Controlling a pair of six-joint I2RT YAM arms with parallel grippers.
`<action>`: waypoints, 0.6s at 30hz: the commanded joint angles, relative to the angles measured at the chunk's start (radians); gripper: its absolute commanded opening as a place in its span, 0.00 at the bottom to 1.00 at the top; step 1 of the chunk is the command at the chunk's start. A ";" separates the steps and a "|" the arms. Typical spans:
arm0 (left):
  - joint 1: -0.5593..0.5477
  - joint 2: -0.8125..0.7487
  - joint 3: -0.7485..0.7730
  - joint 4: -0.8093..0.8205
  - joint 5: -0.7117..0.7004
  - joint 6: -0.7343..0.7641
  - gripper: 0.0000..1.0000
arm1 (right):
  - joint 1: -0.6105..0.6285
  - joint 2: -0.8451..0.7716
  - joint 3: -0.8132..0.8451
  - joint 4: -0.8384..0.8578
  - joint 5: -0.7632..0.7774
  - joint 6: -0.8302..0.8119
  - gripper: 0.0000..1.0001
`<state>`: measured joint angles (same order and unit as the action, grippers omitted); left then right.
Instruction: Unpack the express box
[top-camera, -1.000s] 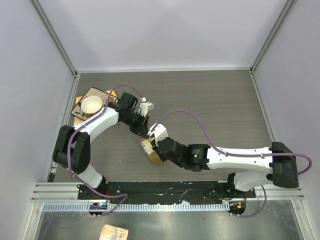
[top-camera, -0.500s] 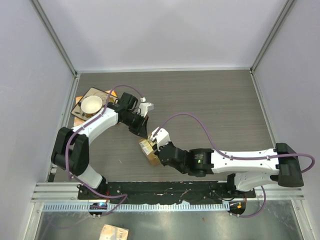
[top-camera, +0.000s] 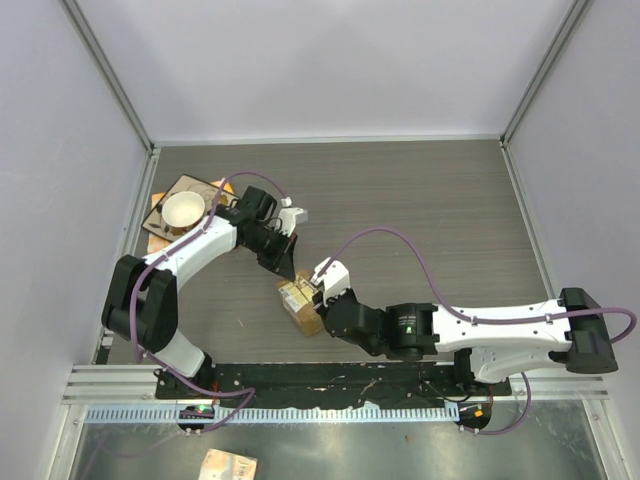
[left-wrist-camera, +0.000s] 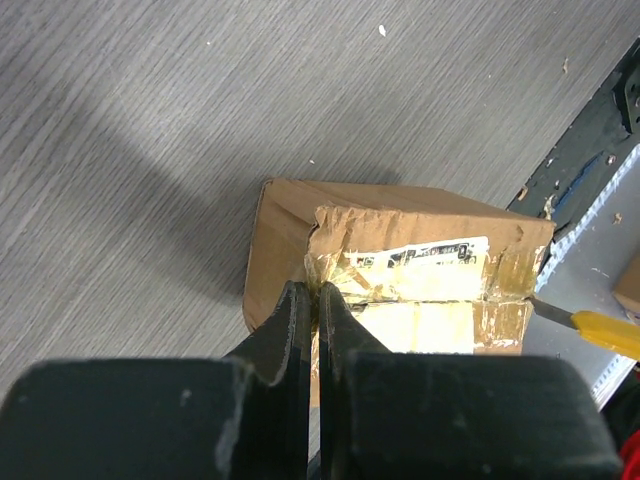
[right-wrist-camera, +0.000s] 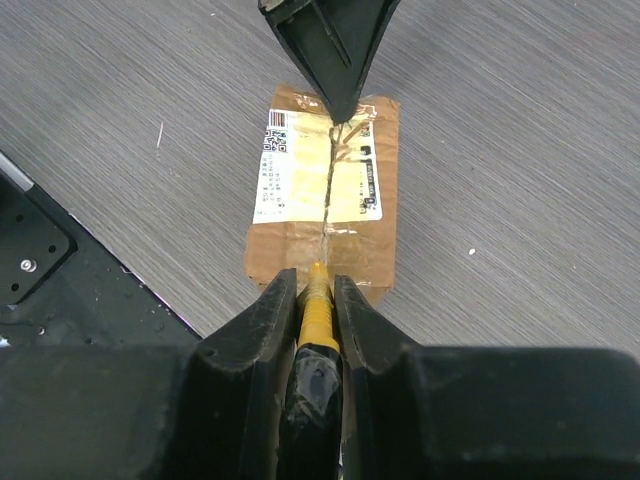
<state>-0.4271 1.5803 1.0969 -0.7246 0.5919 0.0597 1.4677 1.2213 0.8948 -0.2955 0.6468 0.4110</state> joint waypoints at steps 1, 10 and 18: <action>0.033 -0.028 0.027 0.123 -0.231 0.046 0.00 | 0.063 -0.078 -0.029 -0.137 -0.065 0.089 0.01; 0.033 -0.039 0.057 0.097 -0.196 0.035 0.00 | 0.091 -0.143 -0.082 -0.183 -0.038 0.152 0.01; 0.033 -0.074 0.162 -0.039 -0.141 -0.011 0.24 | 0.077 -0.163 -0.083 -0.200 0.145 0.190 0.01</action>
<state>-0.3969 1.5574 1.1706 -0.6910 0.4343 0.0616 1.5558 1.0904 0.8120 -0.4995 0.6514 0.5453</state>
